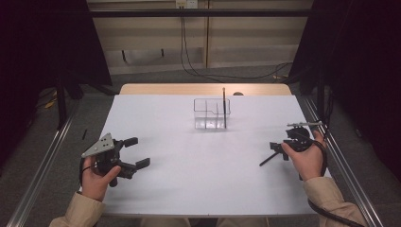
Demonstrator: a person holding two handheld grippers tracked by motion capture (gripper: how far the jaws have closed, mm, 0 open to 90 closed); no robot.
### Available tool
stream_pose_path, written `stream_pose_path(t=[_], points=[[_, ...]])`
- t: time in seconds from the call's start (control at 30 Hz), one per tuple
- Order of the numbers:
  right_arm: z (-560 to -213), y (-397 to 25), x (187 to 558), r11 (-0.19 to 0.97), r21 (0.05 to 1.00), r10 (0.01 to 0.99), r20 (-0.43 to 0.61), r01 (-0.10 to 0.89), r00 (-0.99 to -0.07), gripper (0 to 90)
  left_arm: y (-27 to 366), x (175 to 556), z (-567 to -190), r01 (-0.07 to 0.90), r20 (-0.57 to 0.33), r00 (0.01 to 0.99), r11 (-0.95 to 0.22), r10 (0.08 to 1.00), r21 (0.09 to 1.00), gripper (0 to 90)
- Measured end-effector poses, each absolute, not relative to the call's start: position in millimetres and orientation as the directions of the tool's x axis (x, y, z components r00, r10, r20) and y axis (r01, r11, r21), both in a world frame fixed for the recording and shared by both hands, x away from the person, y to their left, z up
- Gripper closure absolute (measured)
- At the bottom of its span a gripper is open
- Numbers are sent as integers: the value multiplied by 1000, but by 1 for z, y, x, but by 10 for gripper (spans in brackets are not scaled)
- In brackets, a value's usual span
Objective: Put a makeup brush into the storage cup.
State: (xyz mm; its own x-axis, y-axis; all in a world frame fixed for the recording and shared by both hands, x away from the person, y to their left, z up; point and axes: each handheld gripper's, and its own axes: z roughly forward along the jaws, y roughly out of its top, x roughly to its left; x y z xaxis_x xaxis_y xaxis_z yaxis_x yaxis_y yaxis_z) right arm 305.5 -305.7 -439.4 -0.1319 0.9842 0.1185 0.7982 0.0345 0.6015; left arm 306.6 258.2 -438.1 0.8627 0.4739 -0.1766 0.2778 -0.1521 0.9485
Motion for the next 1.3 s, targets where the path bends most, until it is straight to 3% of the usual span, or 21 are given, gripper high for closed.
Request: stream_pose_path(t=[0.3,1.03,1.3], points=[[-445,-307,311,-16,535,989,134,845,-66,437,259,307,-438,278,-176,862,-154,476,948,6],[-460,-308,319,-38,454,995,98,890,-7,493,259,307,-440,279,-176,864,-156,473,948,6],[-459,-306,322,33,428,999,18,903,-45,628,259,307,-439,277,-174,863,-157,474,948,6]])
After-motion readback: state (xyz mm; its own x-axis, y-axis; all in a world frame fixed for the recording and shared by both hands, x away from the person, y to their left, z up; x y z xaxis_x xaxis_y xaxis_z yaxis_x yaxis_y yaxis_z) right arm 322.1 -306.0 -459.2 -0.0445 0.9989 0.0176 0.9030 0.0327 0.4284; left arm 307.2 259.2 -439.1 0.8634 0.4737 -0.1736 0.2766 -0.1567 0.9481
